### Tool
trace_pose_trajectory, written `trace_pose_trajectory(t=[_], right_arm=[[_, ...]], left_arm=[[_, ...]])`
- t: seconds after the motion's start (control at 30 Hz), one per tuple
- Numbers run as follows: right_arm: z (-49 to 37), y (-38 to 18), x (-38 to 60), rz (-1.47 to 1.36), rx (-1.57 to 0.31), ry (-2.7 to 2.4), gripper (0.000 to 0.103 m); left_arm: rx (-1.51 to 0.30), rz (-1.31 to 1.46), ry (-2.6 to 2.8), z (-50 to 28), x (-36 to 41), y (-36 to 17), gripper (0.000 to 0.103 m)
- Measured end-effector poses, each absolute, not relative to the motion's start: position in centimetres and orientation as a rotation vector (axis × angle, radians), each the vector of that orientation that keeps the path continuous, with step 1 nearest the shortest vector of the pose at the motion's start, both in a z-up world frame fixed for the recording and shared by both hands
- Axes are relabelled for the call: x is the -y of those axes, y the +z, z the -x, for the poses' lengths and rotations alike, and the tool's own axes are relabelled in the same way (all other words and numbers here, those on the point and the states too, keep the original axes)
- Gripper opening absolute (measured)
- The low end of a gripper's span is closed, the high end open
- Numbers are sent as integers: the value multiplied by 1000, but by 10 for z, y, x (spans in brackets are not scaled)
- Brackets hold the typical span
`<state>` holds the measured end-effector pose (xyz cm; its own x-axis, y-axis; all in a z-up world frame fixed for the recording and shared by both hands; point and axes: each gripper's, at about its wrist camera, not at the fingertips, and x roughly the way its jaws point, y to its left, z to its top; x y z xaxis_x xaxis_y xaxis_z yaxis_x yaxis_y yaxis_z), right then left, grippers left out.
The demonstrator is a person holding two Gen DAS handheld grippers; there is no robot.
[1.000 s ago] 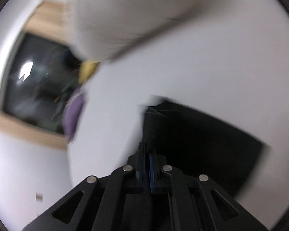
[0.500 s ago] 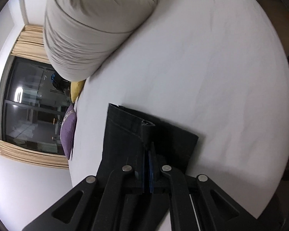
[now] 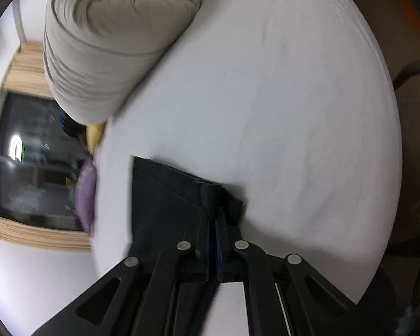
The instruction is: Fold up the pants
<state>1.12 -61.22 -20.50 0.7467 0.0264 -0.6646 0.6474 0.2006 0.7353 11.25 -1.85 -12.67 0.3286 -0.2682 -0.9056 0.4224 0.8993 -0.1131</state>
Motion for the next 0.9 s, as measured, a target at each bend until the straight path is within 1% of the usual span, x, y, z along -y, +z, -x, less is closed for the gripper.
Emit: trace_pose_trajectory(t=[0.07,0.1,0.13,0.17,0.2,0.23,0.4,0.53,0.6,0.9], right_arm=[[-11,-198,609,-1277,-641,-474,3],[-9,-192,607,-1243,-651,-486,10],[-6,-180,600,-1181,-680,-516,26],[-4,-172,595,-1140,-696,-535,38],[3,-160,586,-1104,-683,-544,61],[8,-152,576,-1087,-668,-516,63],[-2,-145,491,-1098,-783,-116,62],[-23,-169,424,-1191,-904,95,48],[-32,-181,404,-1210,-957,117,44],[-37,-202,400,-1290,-1008,96,43]], left_arm=[[-1151,-145,-456,-111,15,-126,3],[-1151,-142,-455,-110,14,-126,3],[-1147,-140,-455,-109,11,-126,3],[-1144,-139,-453,-109,12,-125,3],[-1142,-134,-453,-108,11,-125,3],[-1140,-122,-451,-107,9,-125,3],[-1128,-97,-443,-104,2,-127,3],[-1123,-104,-441,-98,4,-126,3],[-1121,-98,-442,-95,3,-126,3],[-1113,-76,-438,-95,-1,-128,3]])
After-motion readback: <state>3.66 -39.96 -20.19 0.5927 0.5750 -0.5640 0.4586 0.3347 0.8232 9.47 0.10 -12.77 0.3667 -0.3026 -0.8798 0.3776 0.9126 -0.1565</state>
